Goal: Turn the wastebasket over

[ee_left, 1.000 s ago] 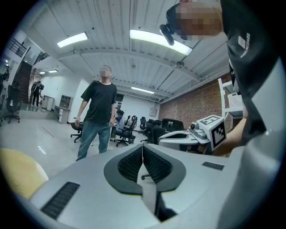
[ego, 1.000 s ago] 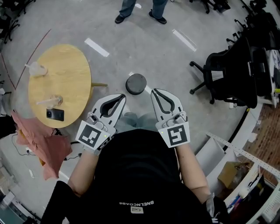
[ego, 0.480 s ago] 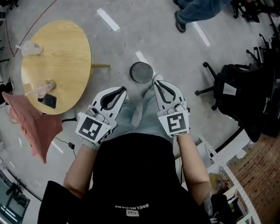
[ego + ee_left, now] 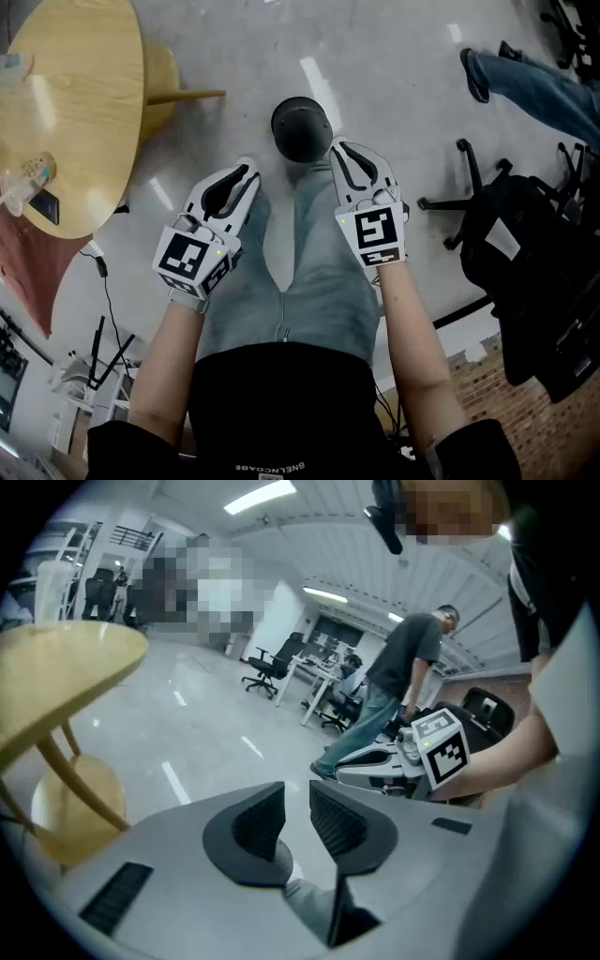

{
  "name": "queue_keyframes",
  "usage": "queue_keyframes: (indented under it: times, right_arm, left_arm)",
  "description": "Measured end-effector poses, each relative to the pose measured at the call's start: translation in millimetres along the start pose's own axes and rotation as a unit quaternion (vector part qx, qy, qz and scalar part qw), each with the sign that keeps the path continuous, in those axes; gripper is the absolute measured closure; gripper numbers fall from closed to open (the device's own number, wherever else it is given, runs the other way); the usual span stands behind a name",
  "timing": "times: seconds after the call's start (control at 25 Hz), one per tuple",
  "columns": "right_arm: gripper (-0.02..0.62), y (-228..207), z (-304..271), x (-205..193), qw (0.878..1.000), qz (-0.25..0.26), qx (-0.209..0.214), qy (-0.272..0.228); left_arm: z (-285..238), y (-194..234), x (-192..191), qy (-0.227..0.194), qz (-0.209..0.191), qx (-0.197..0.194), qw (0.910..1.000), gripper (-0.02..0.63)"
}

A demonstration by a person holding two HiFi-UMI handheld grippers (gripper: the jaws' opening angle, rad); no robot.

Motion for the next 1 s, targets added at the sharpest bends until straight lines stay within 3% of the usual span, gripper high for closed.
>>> queue_keyframes:
  times: [0.16,0.32,0.56,0.8,1.0]
  right_arm:
    - [0.529,-24,-53,-67,0.997,0.000,0.044,0.057]
    - [0.474,-40,-108,-134,0.991,-0.014,0.082,0.108]
    - [0.437,-62,-168,-235,0.973,-0.070,0.109,0.189]
    - [0.433,-83,-187,-294,0.953,-0.141,0.130,0.233]
    - [0.429,-86,-204,-321,0.929,-0.208,0.172,0.253]
  left_arm:
    - [-40,32,-66,0.018,0.065,0.042,0.9969,0.487]
    - [-81,70,-129,0.051,0.083,0.060,0.9934,0.454]
    - [-135,110,-229,0.106,0.151,0.071,0.9802,0.400]
    - [-174,128,-301,0.140,0.198,0.087,0.9662,0.364]
    - [-197,140,-332,0.154,0.217,0.069,0.9615,0.356]
Point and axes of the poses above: the fingertips, and each gripper's own axes: z backward along the fingers, y to its left, x out of its top, the point moved 8 cm from there along z, backward along the fingers, and after that the axes turned 9 degrees about -y, right-handed, at the moved point
